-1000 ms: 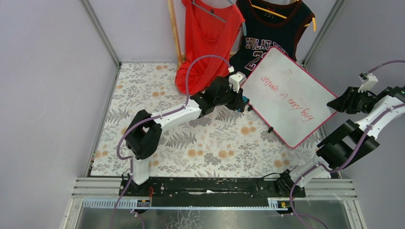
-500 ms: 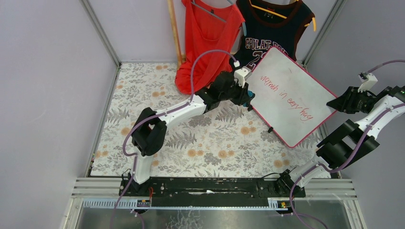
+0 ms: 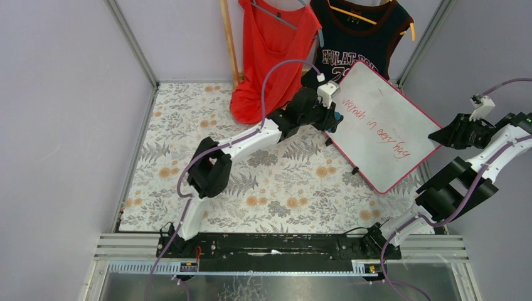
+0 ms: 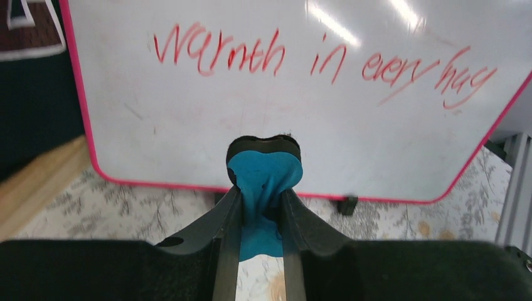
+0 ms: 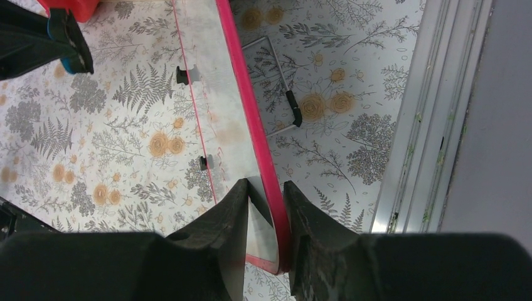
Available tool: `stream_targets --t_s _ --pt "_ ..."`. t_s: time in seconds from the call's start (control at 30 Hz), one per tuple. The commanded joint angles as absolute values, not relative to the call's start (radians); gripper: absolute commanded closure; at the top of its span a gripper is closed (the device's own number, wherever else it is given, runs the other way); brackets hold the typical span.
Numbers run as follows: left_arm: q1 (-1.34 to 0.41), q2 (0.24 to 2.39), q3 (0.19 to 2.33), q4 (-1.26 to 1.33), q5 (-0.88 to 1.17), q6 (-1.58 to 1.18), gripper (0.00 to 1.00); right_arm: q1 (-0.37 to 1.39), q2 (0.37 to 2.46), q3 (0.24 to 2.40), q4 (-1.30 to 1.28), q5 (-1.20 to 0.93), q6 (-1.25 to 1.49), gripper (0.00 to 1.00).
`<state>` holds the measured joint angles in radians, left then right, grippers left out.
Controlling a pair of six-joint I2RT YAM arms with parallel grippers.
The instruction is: Erase the whiteboard
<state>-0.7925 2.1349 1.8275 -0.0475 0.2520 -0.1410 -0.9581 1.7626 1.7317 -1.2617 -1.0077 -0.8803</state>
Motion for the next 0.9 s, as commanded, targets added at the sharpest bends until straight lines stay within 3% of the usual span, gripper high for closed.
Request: stream_targets --t_s 0.0,0.23,0.53,0.87 --pt "-0.788 2.221 2.029 -0.094 0.239 -0.079 1.00 -1.010 1.818 1.731 -1.304 -0.955 -0.942 1.00" --pt "-0.690 2.387 2.359 -0.219 0.366 -0.064 1.00 -1.010 1.804 1.740 -1.320 -0.939 -0.952 1.00" --pt "-0.588 2.465 2.385 -0.197 0.455 -0.067 1.00 -1.010 1.790 1.742 -1.346 -0.949 -0.955 1.00" --pt "-0.643 2.515 2.403 -0.070 0.439 -0.083 1.00 -1.010 1.746 1.690 -1.406 -0.926 -1.063 1.00"
